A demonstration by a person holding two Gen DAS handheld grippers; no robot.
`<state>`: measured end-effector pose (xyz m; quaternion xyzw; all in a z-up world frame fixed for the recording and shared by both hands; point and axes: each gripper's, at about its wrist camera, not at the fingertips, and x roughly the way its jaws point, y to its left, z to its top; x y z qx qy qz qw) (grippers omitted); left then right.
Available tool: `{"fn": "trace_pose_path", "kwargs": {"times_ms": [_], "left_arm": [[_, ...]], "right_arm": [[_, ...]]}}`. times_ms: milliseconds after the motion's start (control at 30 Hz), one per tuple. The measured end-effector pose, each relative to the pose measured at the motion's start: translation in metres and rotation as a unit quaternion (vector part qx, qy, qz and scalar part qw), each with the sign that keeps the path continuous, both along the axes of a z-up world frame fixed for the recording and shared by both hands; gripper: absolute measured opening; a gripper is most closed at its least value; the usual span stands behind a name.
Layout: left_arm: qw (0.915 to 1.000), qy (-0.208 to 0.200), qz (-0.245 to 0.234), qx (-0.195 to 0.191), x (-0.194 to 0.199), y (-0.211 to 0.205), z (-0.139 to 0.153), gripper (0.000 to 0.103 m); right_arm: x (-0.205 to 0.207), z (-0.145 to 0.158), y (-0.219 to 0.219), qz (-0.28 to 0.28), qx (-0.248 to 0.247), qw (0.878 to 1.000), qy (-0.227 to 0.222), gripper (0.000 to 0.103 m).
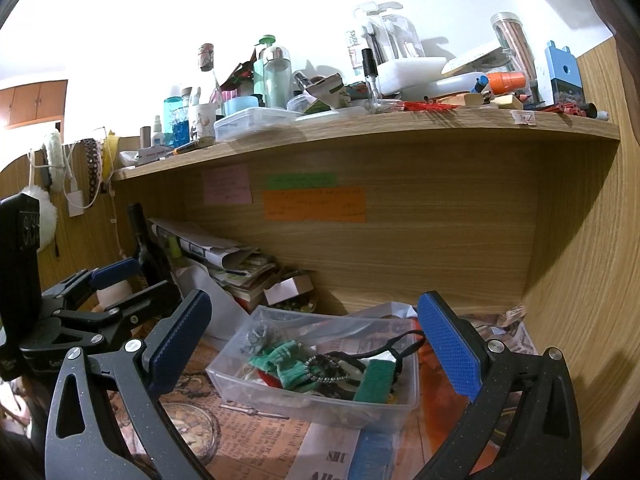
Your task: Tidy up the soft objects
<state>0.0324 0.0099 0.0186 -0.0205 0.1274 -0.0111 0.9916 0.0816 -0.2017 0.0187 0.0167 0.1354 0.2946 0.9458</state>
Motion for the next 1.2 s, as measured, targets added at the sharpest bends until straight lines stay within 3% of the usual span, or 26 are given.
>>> {"fn": "trace_pose_path", "kwargs": {"times_ms": [1200], "left_arm": [[0.9999,-0.002,-0.016,0.000,-0.0004,0.0009,0.0012,0.103]], "right_arm": [[-0.0009,-0.0004,0.0006,0.003,0.001,1.000,0.001,0.103]]}}
